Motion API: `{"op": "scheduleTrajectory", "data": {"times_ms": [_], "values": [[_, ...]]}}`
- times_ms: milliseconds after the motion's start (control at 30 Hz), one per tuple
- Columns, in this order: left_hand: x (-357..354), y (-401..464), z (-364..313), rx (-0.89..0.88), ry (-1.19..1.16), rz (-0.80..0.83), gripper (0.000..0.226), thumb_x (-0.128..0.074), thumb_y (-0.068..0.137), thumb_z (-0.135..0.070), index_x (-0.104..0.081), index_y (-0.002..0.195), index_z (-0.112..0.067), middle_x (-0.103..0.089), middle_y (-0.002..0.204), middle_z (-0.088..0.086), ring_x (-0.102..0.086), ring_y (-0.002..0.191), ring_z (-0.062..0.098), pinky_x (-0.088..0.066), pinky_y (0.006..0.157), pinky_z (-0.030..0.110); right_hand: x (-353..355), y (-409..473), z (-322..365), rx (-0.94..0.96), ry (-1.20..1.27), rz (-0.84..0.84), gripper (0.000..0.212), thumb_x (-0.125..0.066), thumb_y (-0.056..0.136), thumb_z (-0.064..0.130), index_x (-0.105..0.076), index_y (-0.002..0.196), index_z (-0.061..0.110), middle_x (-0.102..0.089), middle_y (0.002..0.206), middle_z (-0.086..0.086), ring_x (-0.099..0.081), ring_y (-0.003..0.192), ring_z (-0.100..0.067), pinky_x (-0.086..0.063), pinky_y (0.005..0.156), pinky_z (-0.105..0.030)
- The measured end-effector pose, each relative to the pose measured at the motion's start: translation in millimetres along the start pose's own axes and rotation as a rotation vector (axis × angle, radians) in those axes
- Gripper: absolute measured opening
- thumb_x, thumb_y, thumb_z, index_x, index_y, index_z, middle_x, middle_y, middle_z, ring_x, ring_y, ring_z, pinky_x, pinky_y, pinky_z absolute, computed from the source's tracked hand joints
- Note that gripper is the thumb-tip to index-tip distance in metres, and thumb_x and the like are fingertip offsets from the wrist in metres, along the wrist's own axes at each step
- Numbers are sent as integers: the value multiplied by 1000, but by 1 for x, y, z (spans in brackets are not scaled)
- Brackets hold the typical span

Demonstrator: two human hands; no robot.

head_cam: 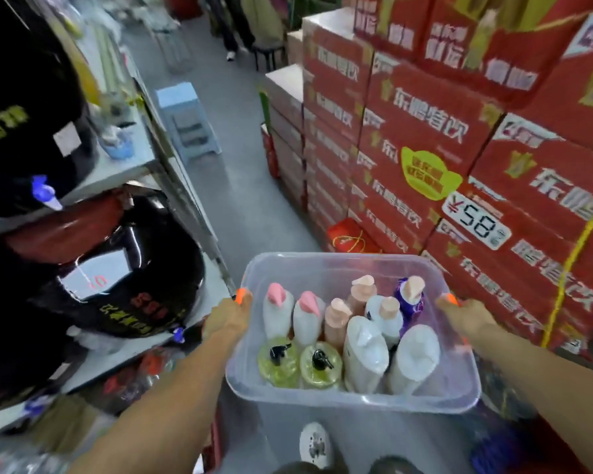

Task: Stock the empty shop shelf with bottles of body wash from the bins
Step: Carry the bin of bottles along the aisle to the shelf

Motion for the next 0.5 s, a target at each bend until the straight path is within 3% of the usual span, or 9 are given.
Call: {"op": "scheduleTrajectory", "data": {"times_ms": [200,300,433,500], "values": [[60,110,-38,59,-81,-64,67,-34,98,-56,-58,125,1,-59,127,26,-56,117,40,-45,97,42,-16,72,141,70,-1,-21,60,-49,95,43,-57,114,-13,-60,112,-31,-58,92,-40,-40,72,-35],[77,169,-58,114,-113,-85,69,-32,96,-57,-59,123,0,-60,124,25,-58,114,40,-46,95,43,-23,116,214,117,-24,-12,61,-51,94,44,-57,113,-14,-60,113,-31,-60,98,-42,-42,72,-37],[92,237,-84,172,-174,-94,65,-35,96,-55,-61,119,0,-62,121,24,-60,109,40,-47,88,39,-34,185,309,173,-23,21,52,-60,89,43,-62,104,-7,-65,102,-27,-60,75,-35,-46,66,-35],[103,272,-101,176,-190,-87,64,-35,96,-54,-62,119,-1,-61,123,25,-59,112,40,-46,90,40,-41,217,360,180,-36,54,53,-61,88,45,-61,100,-6,-64,99,-24,-60,78,-36,-49,68,-38]]}}
Point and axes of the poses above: each hand's wrist, its own y-axis towards the middle knuckle, its own x-axis out of the back of the hand, z = x × y, the point moved 10 cm from there along y, towards the middle knuckle
